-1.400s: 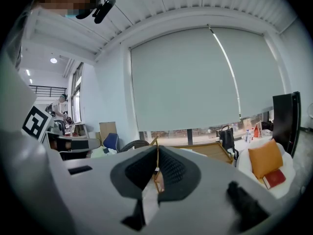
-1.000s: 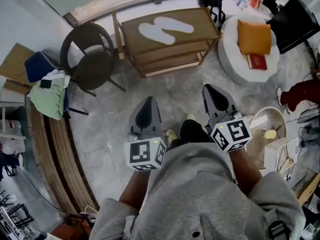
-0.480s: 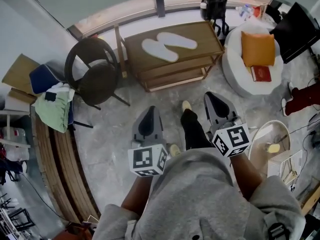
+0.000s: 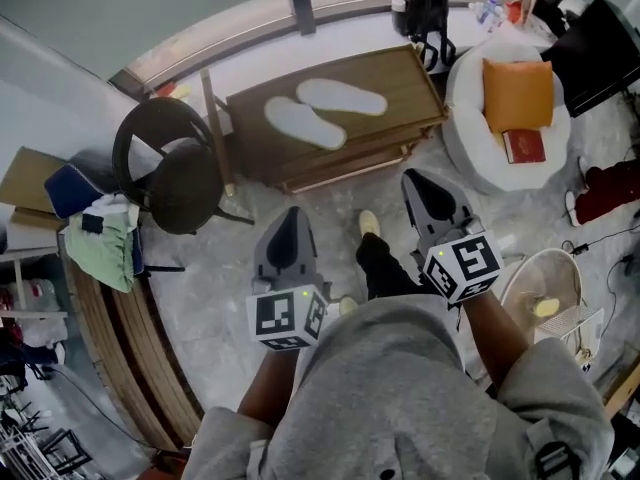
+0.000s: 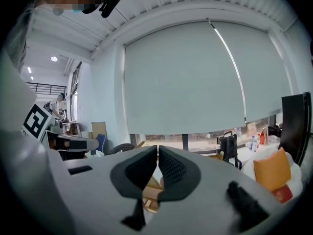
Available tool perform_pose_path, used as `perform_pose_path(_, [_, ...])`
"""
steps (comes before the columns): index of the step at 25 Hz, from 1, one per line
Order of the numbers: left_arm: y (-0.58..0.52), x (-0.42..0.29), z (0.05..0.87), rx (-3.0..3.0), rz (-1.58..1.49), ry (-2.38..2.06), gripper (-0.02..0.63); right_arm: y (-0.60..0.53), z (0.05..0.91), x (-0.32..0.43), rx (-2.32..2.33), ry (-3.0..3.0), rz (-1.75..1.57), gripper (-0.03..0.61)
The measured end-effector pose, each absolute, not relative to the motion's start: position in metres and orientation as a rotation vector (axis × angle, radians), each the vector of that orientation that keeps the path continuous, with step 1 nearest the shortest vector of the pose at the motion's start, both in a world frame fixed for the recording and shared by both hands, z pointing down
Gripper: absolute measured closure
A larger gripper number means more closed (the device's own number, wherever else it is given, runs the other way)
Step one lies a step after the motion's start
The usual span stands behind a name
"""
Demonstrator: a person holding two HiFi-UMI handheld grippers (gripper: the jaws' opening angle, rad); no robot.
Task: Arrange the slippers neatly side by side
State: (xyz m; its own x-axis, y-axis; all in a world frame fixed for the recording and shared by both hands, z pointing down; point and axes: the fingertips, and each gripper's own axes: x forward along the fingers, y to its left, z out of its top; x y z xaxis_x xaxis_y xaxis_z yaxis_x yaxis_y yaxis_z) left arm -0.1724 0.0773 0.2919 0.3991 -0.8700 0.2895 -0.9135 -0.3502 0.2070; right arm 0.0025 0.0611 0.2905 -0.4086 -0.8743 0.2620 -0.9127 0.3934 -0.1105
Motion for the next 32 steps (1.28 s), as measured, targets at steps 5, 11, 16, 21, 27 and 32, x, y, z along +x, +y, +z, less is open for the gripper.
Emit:
perform_pose_path(5, [0.039, -0.158, 0.3, 2.305, 0.211, -1.557, 0.598, 0.02, 0.303, 0.02, 1.574, -2.47, 0.389, 0.554])
perform_pose_path(11, [0.001, -0.152, 0.309, 2.248, 0.238, -1.578, 0.598, -0.024, 0.314, 0.025, 1.508, -2.473, 0.424, 0.554])
perform_pose_path(16, [-0.027, -0.147, 0.317, 2.209, 0.261, -1.596, 0.598, -0.062, 0.324, 0.026, 1.433, -2.477, 0.424, 0.553])
perform_pose_path(21, [-0.059, -0.144, 0.328, 2.17, 0.286, -1.624, 0.598, -0.101, 0.342, 0.027, 1.345, -2.472, 0.427, 0.552])
perform_pose_path(27, [-0.095, -0.144, 0.349, 2.116, 0.338, -1.663, 0.598, -0.144, 0.371, 0.024, 1.223, -2.476, 0.44, 0.551])
perform_pose_path(32, [-0.125, -0.141, 0.375, 2.069, 0.367, -1.683, 0.598, -0.181, 0.415, 0.024, 1.124, -2.438, 0.448, 0.549])
